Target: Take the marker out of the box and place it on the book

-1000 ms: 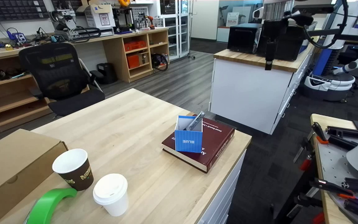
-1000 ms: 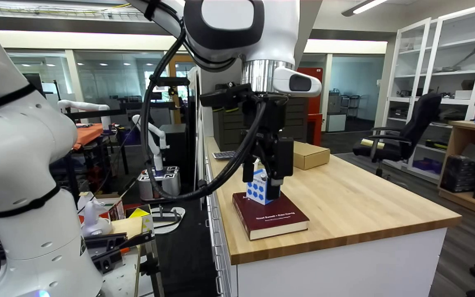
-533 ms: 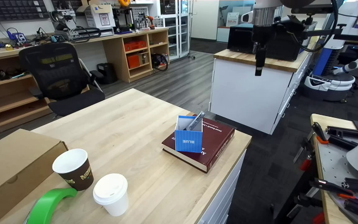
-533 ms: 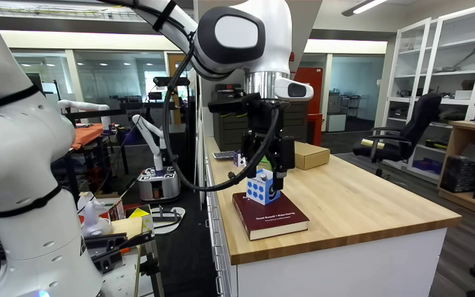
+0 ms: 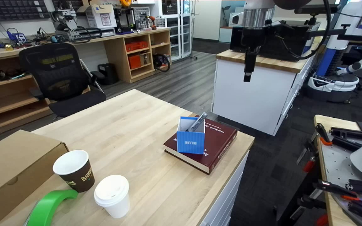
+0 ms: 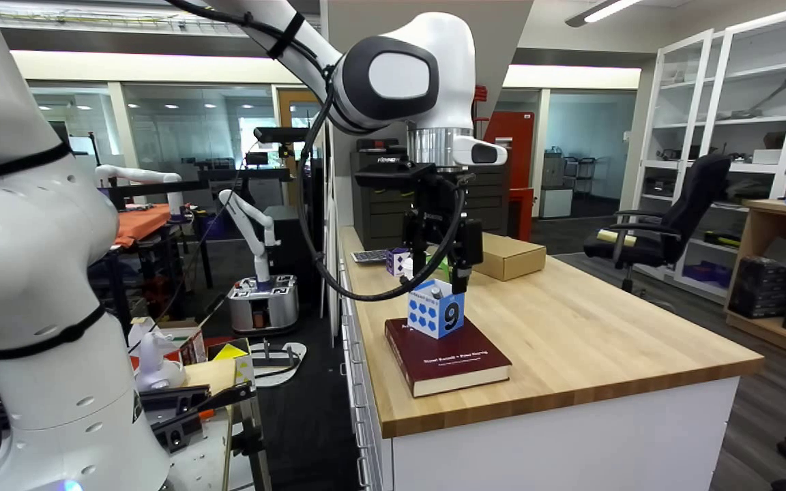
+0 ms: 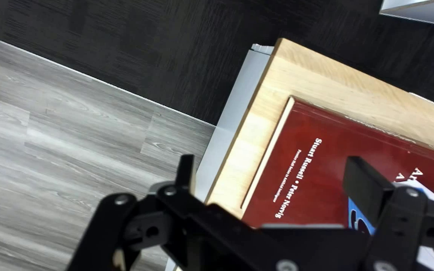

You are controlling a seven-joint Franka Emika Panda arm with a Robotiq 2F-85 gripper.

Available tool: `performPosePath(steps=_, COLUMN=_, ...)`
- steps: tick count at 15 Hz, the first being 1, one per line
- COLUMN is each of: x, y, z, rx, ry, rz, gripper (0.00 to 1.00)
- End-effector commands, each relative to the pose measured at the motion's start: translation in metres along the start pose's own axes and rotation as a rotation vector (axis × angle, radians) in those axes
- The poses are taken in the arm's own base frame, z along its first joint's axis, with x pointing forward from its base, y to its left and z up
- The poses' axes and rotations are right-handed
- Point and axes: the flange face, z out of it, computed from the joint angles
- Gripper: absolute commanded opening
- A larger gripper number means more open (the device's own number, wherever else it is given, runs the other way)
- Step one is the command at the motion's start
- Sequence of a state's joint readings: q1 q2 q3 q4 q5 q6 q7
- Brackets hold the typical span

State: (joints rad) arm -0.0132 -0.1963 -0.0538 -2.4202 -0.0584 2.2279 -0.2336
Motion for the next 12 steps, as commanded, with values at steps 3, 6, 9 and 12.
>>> performPosePath(steps=3, x=0.030, y=-0.046, z=-0.007, rx=0.023, ry=0.041, rz=-0.073, gripper=1.00)
performPosePath(steps=6, x=0.044, y=-0.071, z=-0.006, rx=0.012, ry=0.056, rz=-0.149, gripper=1.00)
performPosePath(steps=9, x=0.058, y=-0.095, z=-0.001, rx=-0.007, ry=0.075, rz=-0.228, gripper=1.00)
performPosePath(steps=12, x=0.051, y=-0.097, z=0.002, rx=-0.003, ry=0.054, rz=-0.208, gripper=1.00)
